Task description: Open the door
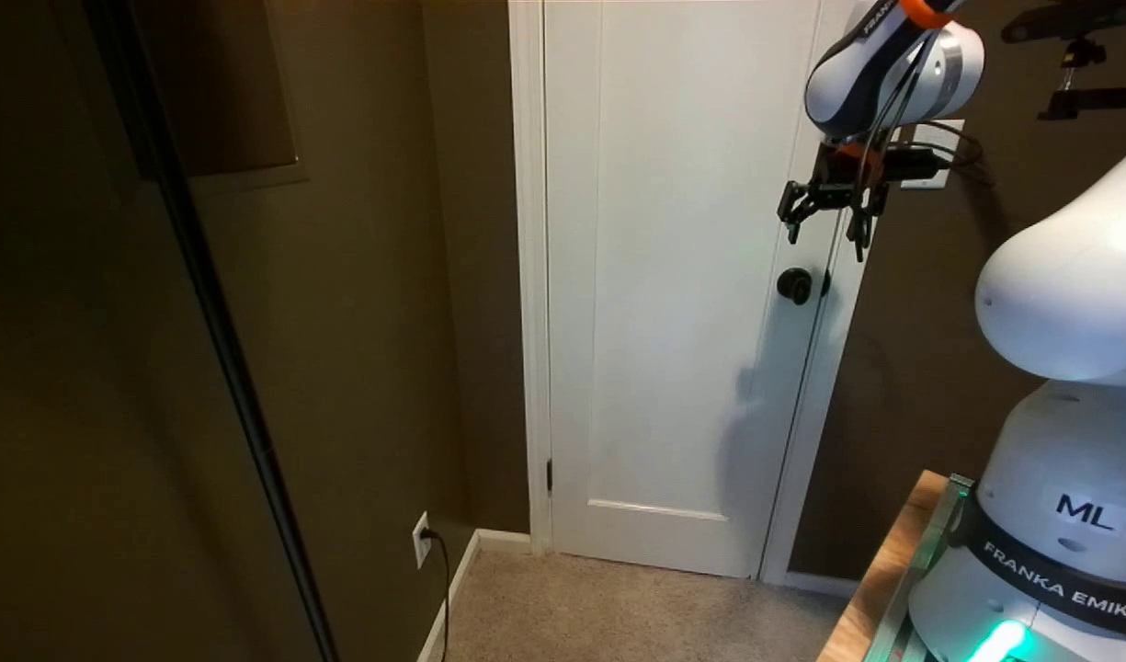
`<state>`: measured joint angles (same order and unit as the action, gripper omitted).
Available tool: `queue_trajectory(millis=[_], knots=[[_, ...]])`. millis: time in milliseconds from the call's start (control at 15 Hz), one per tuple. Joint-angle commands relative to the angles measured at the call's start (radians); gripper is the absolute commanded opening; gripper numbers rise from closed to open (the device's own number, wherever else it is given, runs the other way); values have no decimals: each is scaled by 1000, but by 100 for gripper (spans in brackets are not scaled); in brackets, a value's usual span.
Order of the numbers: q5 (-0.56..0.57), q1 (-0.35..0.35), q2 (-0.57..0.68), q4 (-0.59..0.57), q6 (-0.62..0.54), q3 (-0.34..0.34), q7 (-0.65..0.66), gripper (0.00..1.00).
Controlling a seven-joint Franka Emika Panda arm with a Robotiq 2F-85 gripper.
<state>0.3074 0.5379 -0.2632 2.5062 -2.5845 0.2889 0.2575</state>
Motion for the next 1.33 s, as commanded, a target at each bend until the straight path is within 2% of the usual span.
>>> queue_trajectory(millis=[0, 133, 200, 400, 800, 867, 1000, 1267], knots=[[84, 20, 108, -40, -137, 24, -16, 100], [130, 31, 170, -65, -207, 37, -18, 100], [71, 4, 98, -22, -148, 39, -21, 100], [98, 7, 158, -50, -194, 53, -21, 100], [101, 4, 167, -60, -195, 55, -21, 100], [24, -20, 185, -65, -201, 62, -82, 100], [-73, -46, 232, -92, -236, 77, -117, 100], [-153, -65, 321, -143, -296, 98, -131, 100]])
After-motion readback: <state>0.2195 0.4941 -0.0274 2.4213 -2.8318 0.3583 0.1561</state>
